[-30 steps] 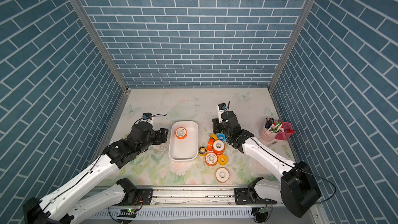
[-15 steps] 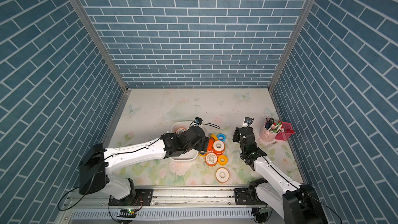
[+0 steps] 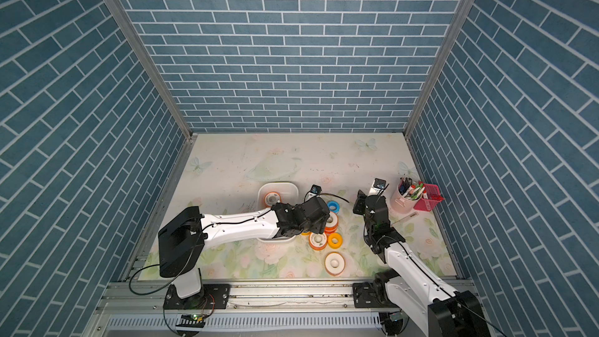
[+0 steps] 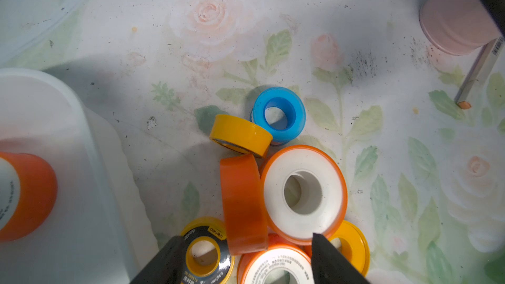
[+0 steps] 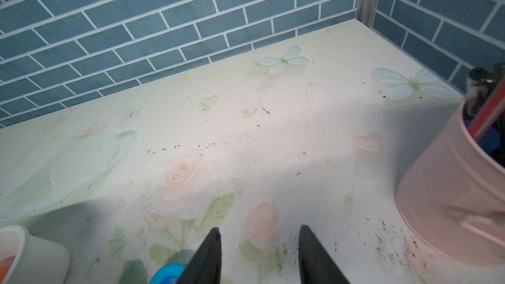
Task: Put the sealing tape into the storage box
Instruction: Pick up the sealing tape at the center of the board.
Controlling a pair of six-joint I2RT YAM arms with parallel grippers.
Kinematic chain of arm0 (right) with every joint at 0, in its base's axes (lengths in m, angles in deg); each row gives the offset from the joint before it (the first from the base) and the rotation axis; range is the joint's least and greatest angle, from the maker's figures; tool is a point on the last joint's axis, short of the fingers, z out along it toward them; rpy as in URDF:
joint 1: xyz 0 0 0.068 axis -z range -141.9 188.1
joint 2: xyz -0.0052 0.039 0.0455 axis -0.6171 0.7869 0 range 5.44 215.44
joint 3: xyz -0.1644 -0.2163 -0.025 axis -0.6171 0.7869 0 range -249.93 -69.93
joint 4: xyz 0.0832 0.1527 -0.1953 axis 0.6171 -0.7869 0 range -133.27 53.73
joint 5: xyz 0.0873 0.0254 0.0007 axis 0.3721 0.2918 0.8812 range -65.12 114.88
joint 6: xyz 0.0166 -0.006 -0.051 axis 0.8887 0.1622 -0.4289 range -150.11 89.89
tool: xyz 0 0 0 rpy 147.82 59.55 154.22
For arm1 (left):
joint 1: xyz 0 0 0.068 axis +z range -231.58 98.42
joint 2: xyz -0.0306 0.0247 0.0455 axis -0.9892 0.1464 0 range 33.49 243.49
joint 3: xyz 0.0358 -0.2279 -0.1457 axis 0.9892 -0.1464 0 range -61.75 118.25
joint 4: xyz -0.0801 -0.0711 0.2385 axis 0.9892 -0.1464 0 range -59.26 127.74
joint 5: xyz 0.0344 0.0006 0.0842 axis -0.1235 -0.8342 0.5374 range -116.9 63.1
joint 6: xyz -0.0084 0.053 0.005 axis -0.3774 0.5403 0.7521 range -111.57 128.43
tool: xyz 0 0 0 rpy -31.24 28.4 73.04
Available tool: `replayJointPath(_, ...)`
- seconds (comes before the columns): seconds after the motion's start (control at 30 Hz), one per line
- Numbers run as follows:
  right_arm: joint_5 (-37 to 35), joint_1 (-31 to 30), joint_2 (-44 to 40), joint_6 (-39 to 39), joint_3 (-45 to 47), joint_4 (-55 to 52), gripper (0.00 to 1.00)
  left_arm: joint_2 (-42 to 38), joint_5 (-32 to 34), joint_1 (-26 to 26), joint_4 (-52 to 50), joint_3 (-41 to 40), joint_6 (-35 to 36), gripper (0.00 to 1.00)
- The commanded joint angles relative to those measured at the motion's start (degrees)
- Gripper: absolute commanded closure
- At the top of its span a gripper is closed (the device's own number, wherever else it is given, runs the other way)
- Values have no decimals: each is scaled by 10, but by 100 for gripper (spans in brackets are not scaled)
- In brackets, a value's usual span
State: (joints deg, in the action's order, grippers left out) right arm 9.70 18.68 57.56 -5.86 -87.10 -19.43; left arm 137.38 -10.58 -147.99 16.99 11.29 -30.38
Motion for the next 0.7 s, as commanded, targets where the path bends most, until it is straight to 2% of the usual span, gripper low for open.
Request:
replayJointPath(0.0, 3, 2, -6, 15, 6, 13, 53, 10, 13, -3, -12, 3, -7, 24)
replayJointPath(0.17, -2, 2, -10, 18, 6, 9, 53, 28, 40, -4, -22, 17, -11, 27)
replayJointPath(0.33, -2, 3, -15, 19, 9, 11, 52, 39, 34, -4, -18, 19, -11, 30)
replayJointPath(0.67, 0, 3, -13, 18, 8, 10, 52, 46, 37, -2, -4, 12, -14, 43)
